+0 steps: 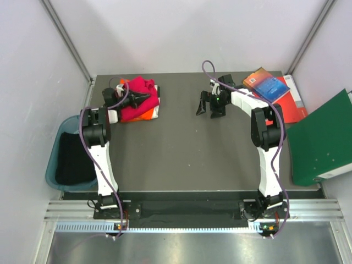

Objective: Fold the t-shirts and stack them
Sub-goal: Put the neatly folded tshirt into the corner of the board with the left arm

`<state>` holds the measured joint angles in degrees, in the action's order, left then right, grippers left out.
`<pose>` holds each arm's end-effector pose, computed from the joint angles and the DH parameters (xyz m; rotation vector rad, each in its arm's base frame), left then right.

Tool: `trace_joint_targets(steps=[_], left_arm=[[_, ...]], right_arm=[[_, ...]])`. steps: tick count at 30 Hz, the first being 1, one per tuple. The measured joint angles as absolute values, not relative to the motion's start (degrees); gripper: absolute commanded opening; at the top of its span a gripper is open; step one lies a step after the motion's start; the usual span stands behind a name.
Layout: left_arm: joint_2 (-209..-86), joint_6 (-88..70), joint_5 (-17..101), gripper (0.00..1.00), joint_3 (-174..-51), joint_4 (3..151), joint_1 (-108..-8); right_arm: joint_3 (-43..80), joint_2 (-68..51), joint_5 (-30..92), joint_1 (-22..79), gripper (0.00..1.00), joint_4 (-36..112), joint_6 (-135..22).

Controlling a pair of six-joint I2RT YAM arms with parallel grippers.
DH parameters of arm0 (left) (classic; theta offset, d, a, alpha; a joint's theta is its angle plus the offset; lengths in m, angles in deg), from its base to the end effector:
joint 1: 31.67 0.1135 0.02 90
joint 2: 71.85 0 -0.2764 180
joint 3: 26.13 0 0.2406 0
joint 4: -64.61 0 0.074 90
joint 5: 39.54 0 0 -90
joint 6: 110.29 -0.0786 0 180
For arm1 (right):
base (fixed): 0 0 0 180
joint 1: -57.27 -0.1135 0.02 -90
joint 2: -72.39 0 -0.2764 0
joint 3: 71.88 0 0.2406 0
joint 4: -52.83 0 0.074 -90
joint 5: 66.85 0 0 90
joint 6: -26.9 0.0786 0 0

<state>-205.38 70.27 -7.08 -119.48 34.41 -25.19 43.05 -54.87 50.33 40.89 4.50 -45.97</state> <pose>0.5129 -0.0085 0.1385 -0.8460 1.9204 -1.8484 0.4628 0.1735 0.1566 -0.1516 2.6725 0.8200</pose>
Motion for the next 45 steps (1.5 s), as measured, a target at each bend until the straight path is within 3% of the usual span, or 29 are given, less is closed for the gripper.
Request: trace_joint_targets(steps=[10, 18, 25, 34, 45], left_arm=[[-206.26, 68.72, -8.94, 0.0, -130.61, 37.97, -25.5], [-201.3, 35.98, -4.26, 0.0, -155.39, 75.87, -30.13], [-203.11, 10.3, 14.03, 0.0, -174.32, 110.6, -40.3], [-211.68, -2.97, 33.42, 0.0, -172.84, 133.11, -44.86], [-213.91, -5.9, 41.31, 0.0, -170.69, 139.26, -43.88]], right_arm=[[43.05, -54.87, 50.33, 40.89, 1.0, 4.5, -45.97], [43.05, -54.87, 50.31, 40.89, 1.0, 4.5, -45.95], [43.01, -54.87, 50.29, 40.89, 1.0, 4.52, -45.95], [42.77, -54.87, 50.57, 40.89, 1.0, 4.76, -46.02], [42.7, -54.87, 50.92, 40.89, 1.0, 4.89, -46.0]])
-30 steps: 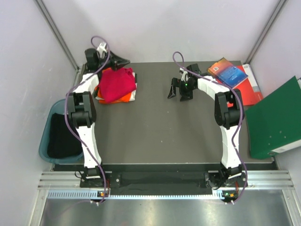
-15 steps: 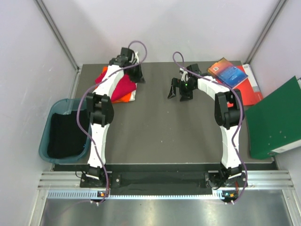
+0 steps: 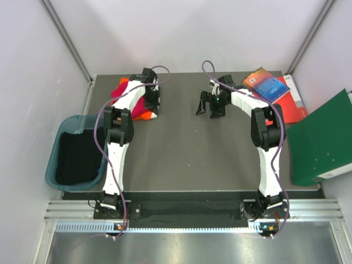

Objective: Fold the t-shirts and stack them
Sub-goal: Put the neatly folded tshirt into the corner of the board with the left arm

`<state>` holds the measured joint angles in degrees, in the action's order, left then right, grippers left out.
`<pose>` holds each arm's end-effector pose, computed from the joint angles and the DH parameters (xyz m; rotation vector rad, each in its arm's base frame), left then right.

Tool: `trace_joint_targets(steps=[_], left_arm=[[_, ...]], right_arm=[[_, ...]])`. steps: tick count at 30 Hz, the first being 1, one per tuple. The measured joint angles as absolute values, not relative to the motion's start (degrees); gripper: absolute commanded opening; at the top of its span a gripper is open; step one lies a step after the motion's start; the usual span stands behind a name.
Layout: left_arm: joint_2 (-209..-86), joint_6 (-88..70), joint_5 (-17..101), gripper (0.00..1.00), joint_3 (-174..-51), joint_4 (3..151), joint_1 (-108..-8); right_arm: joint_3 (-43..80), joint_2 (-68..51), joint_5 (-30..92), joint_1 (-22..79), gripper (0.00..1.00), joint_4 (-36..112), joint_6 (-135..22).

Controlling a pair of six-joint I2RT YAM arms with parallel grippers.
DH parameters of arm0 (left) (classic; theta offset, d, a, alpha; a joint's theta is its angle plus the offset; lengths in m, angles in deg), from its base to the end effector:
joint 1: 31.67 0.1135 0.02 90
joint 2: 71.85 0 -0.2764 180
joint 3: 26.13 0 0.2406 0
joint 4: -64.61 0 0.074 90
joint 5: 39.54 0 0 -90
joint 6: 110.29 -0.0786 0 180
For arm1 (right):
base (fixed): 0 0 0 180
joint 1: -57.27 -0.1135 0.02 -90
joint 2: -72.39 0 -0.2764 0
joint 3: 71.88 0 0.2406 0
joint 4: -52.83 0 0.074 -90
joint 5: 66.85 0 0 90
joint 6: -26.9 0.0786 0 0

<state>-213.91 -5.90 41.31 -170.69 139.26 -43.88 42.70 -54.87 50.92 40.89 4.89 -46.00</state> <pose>0.5103 -0.1232 0.1496 -0.0185 2.8575 -0.3257 0.4622 0.1740 0.1556 -0.1562 2.6708 0.8336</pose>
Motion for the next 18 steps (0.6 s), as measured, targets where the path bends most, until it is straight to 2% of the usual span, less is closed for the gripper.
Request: trace_joint_targets(steps=[7, 18], left_arm=[[-213.89, -5.24, 44.78, 0.0, -169.75, 141.18, -41.48], [-212.71, -3.91, 48.7, 0.0, -167.48, 140.98, -30.48]], right_arm=[[42.7, -54.87, 51.14, 40.89, 1.0, 4.91, -46.02], [42.37, -54.87, 51.69, 40.89, 1.0, 5.3, -45.97]])
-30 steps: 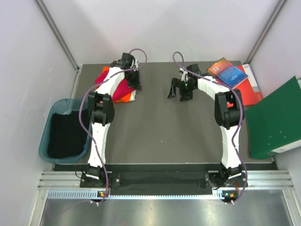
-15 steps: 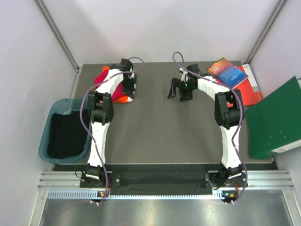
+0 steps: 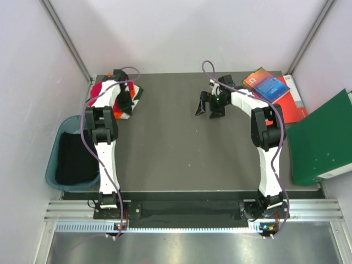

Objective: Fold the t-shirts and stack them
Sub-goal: Put the neatly folded tshirt into the corner of the board with the left arm

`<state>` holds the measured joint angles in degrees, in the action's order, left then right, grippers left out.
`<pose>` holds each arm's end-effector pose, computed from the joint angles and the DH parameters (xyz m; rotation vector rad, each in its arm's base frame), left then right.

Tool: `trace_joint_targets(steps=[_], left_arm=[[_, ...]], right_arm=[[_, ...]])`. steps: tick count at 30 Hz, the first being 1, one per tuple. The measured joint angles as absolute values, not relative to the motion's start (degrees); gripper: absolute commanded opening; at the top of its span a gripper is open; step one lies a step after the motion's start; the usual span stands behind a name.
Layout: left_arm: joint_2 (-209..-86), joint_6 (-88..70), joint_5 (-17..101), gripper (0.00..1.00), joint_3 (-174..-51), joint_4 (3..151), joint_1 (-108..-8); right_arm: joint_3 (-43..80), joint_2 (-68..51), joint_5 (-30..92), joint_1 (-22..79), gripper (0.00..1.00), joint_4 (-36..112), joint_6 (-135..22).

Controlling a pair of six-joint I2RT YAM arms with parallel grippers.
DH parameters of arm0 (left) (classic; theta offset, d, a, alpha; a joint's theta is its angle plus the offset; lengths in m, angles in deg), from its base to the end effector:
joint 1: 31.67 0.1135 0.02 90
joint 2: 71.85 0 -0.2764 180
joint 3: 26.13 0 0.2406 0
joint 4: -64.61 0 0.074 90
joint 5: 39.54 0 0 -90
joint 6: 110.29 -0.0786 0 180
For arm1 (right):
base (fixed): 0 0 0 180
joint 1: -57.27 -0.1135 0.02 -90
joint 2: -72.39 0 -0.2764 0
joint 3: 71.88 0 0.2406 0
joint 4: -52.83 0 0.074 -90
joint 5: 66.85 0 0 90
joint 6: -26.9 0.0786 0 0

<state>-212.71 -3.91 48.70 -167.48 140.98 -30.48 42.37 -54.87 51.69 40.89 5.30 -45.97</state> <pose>0.5121 0.0082 0.1421 -0.4375 2.8668 -0.0916 0.4616 0.1748 0.1548 -0.1609 2.6683 0.8517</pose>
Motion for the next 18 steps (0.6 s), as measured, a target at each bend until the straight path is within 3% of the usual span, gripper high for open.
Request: trace_joint_targets(steps=[8, 18], left_arm=[[-211.13, -5.31, 47.1, 0.0, -164.62, 138.62, -26.26], [-211.98, -6.93, 46.82, 0.0, -167.35, 132.31, -33.19]], right_arm=[[42.31, -54.87, 51.88, 40.89, 1.0, 5.55, -45.93], [42.31, -54.87, 51.99, 40.89, 1.0, 5.63, -45.91]])
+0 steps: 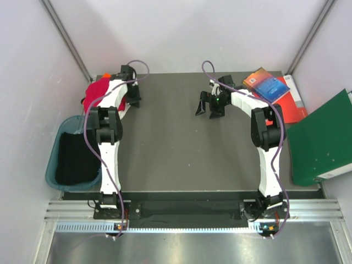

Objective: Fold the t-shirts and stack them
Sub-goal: Put the neatly folded tshirt into the corner of the board with the left arm

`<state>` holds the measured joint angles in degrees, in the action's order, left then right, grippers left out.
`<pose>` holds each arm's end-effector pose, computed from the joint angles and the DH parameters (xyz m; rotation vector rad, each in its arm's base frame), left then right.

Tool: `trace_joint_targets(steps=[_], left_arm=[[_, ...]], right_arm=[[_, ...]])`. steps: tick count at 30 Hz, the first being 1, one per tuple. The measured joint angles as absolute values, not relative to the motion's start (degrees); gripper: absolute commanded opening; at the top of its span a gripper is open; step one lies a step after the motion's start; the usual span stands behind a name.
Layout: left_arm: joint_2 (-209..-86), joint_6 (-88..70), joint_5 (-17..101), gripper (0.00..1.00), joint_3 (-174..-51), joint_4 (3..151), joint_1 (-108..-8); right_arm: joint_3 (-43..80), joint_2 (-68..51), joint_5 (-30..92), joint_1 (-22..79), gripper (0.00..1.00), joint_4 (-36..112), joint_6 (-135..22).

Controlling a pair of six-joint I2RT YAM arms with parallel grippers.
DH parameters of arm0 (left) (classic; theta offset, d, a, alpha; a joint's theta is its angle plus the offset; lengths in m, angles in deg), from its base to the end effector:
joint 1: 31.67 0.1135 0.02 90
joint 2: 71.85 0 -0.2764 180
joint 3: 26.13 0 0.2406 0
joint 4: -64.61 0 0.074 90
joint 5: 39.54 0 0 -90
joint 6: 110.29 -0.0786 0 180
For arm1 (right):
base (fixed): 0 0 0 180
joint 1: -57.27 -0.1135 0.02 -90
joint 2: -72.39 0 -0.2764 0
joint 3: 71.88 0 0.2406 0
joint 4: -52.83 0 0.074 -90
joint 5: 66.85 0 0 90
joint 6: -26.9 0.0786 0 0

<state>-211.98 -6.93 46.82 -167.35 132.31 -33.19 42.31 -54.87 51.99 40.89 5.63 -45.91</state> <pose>0.5329 -0.0191 0.1553 -0.2647 2.7278 -0.1598 0.4619 0.1753 0.1550 -0.1629 2.6633 0.8594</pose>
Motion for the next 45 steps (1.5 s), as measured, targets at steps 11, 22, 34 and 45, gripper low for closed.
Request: trace_joint_targets(steps=[11, 22, 34, 45], left_arm=[[-217.19, -6.86, 58.14, 0.0, -174.74, 130.3, -33.17], [-217.67, -2.36, 65.02, 0.0, -174.74, 125.07, -30.79], [-217.67, 1.29, 71.21, 0.0, -174.74, 119.45, -27.27], [-205.54, 2.12, 60.72, 0.99, -156.46, 111.08, -28.32]], right_arm=[[41.19, -54.3, 52.04, 40.89, 1.0, 6.22, -45.97], [38.99, -53.06, 52.25, 40.89, 1.0, 6.99, -46.06], [34.05, -49.91, 52.58, 40.89, 1.0, 8.06, -46.0], [31.99, -47.96, 49.09, 40.89, 1.0, 9.35, -46.02]])
